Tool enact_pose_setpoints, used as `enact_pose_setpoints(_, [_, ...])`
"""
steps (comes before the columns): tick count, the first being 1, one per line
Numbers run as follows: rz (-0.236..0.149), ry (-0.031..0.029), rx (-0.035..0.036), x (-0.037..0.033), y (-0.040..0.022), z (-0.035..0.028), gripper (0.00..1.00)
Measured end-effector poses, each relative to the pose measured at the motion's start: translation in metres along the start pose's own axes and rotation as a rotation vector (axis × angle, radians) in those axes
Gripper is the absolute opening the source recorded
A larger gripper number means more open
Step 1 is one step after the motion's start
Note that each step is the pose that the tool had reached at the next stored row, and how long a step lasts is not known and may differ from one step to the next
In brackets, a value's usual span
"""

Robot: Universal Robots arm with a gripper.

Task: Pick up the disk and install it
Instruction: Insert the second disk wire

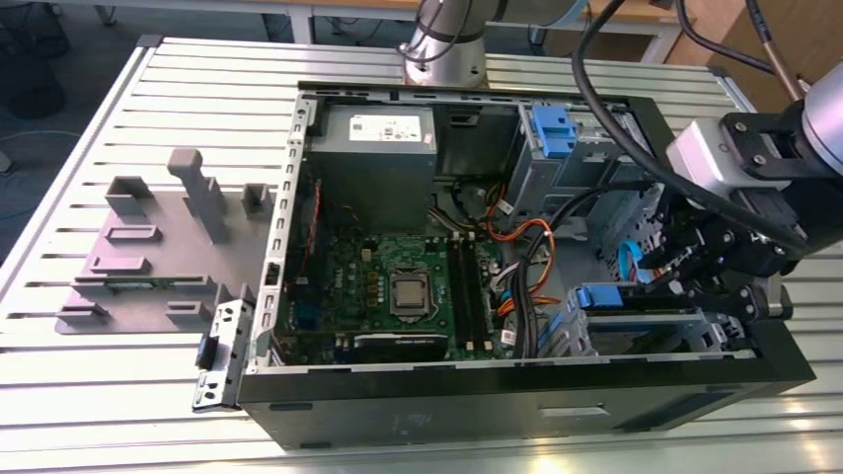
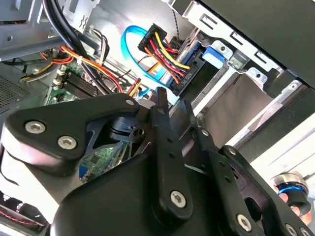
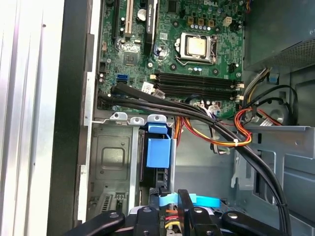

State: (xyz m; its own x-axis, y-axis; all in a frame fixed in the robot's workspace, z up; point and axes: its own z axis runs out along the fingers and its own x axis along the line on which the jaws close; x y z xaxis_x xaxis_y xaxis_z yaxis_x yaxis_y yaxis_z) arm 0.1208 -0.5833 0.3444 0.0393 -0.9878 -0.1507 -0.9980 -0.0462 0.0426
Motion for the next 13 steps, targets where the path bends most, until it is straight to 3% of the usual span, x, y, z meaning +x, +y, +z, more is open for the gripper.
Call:
enact_pose_setpoints(4, [0.0, 0.0002, -0.0004, -0.0001, -0.0001, -0.0004, 0.28])
enact_pose_setpoints(7, [0.001, 0.0002, -0.0053, 0.0, -0.002, -0.0006, 0.16])
enact_pose_setpoints(8, [0.001, -0.0002, -0.0085, 0.0001, -0.0033, -0.0006, 0.11])
enact_pose_setpoints(13, [0.005, -0.0013, -0.0325, 0.0005, -0.015, -0.001, 0.11])
